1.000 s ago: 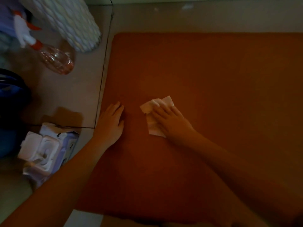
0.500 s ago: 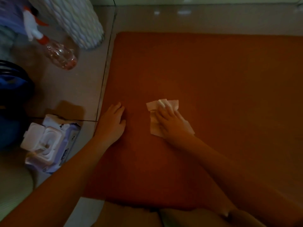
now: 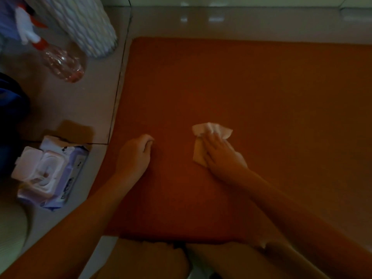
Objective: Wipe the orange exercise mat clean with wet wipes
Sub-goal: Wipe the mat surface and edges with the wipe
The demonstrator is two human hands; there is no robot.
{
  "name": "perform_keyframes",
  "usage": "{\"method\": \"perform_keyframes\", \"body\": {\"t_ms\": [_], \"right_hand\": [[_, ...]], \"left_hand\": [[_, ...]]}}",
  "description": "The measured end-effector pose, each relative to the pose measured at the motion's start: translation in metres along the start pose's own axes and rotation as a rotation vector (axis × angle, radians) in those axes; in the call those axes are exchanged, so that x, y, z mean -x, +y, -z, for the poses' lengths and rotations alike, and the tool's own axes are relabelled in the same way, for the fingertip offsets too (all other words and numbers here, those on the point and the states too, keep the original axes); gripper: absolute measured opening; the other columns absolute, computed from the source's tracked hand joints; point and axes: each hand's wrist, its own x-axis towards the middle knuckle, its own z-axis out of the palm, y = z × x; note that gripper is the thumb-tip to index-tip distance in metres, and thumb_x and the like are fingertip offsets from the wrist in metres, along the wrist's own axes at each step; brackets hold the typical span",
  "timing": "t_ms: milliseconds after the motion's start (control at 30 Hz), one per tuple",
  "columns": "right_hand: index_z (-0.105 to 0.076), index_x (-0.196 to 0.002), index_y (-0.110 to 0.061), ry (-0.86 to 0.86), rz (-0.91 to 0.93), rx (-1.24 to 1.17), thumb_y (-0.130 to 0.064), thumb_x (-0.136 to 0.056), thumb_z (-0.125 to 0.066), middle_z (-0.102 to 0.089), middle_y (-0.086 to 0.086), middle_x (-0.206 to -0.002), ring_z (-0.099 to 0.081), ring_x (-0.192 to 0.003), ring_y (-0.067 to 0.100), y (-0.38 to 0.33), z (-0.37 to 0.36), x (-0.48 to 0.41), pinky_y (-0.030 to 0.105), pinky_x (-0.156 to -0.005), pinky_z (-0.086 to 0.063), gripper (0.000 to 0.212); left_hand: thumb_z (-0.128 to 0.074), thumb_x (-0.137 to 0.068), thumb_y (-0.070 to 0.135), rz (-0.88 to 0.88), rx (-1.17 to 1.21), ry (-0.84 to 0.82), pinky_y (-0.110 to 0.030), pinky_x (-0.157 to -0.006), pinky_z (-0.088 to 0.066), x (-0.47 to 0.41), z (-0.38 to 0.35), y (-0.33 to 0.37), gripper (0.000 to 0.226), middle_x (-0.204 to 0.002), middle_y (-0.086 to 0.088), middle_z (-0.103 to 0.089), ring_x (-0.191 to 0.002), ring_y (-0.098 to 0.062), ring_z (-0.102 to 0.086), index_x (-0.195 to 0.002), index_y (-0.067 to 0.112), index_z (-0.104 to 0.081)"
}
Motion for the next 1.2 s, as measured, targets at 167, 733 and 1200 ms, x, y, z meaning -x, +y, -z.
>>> {"method": "perform_keyframes", "body": {"t_ms": [167,733,1200], "right_hand": [[-0.002,-0.153,-0.019,-0.035,0.103,0.152,-0.052,-0.09,0.005,0.017,0.0,-0.155,0.014,-0.142,0.015,0.02,-0.006,0.029,0.037,-0.114,0.006,0.071],[-0.018,-0.15,-0.005,-0.139,-0.276,0.255,-0.028,-0.099,-0.041,0.0,0.033,-0.154,0.003,-0.142,0.052,0.095,-0.004,0.078,0.068,-0.11,-0.018,0.061],[-0.039,-0.126,-0.001,-0.181,-0.118,0.17,-0.024,-0.061,-0.084,-0.045,0.037,-0.133,-0.044,-0.119,0.057,0.08,-0.009,0.16,0.071,-0.077,-0.046,0.083]], "left_hand": [[-0.045,-0.1,0.016,-0.106,-0.039,-0.234,-0.039,-0.112,-0.032,0.005,-0.008,0.017,0.045,-0.149,-0.004,-0.039,-0.139,-0.022,-0.034,-0.145,0.018,-0.04],[-0.02,-0.099,0.055,-0.017,-0.46,-0.469,-0.052,-0.119,-0.002,0.017,-0.027,0.046,0.067,-0.162,-0.001,0.007,-0.148,-0.025,0.008,-0.155,0.021,-0.004],[-0.021,-0.104,0.044,-0.065,-0.413,-0.516,-0.058,-0.117,-0.003,0.02,-0.016,0.056,0.051,-0.162,0.007,0.0,-0.148,-0.025,0.005,-0.153,0.032,-0.016]]}}
